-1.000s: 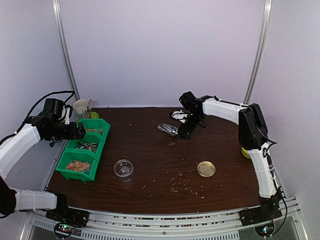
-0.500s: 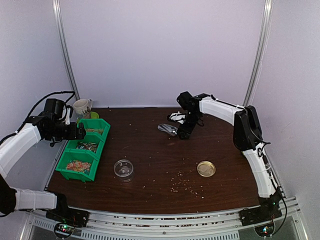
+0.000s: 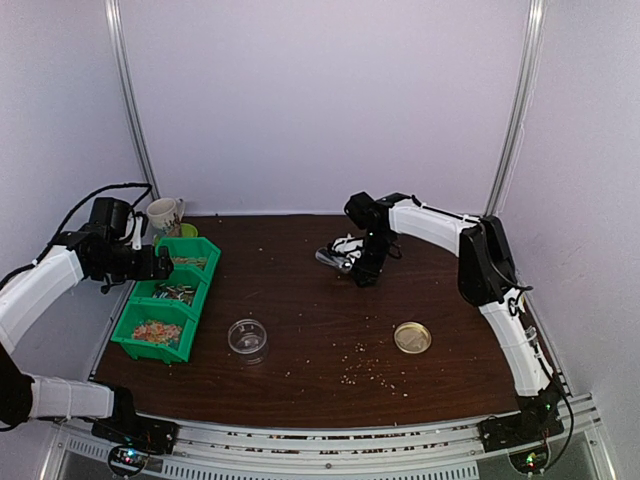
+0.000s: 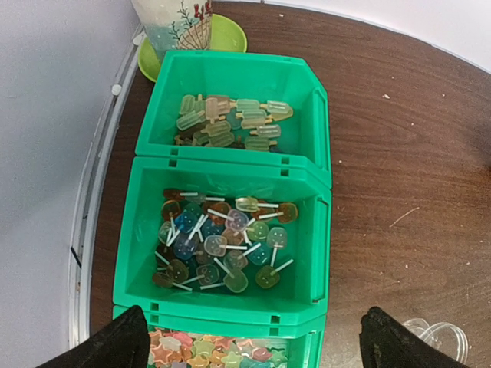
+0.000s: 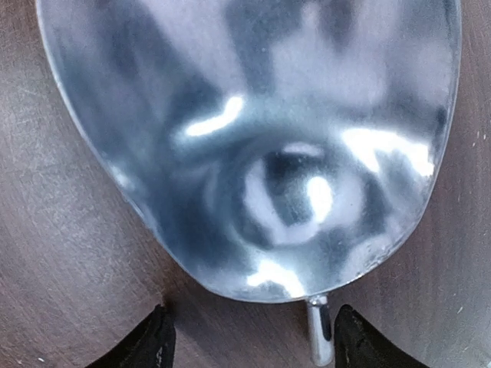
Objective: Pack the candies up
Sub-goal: Pick up the spatula from the center of the board.
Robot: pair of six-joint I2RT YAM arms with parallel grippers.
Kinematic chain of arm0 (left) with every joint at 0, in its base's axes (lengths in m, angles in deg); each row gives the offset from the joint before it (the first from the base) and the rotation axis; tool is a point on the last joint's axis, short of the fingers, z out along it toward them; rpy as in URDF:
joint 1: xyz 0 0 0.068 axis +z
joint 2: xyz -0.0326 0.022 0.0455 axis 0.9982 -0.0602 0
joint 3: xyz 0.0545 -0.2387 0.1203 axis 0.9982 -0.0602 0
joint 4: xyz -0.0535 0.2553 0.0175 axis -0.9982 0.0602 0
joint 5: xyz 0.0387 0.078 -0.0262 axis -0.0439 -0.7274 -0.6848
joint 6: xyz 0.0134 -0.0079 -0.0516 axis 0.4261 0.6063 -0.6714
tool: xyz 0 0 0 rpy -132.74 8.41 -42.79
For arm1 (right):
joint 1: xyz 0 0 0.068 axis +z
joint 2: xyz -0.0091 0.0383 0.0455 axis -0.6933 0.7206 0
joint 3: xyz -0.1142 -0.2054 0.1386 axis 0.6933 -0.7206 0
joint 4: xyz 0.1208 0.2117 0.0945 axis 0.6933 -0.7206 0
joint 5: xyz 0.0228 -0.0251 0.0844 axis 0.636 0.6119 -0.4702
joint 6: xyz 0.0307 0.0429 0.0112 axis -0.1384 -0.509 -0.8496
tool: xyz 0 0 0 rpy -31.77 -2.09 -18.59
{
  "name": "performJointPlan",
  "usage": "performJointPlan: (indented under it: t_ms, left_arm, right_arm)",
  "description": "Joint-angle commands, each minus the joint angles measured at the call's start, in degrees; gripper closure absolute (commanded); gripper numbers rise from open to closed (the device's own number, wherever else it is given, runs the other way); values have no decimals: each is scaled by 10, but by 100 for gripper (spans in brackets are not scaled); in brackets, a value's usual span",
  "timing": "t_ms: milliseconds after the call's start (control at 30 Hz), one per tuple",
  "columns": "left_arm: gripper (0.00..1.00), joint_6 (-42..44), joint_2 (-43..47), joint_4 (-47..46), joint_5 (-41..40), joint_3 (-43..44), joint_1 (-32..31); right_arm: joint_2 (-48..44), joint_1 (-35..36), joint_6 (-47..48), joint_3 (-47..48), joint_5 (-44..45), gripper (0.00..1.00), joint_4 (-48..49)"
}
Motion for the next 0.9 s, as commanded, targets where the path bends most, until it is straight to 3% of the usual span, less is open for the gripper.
performJointPlan:
  t_ms: [0,567,867]
  left_arm:
    - [2,3,-4,-5,7,18,7]
    - [2,4,1,-6,8,17,7]
    - [2,5,2,-5,9,17,7]
  right_arm:
    - [4,4,10,7,-6,30,-22]
    - [7,6,-16,1,58,49,19]
    - [6,7,-11,1,56,75,18]
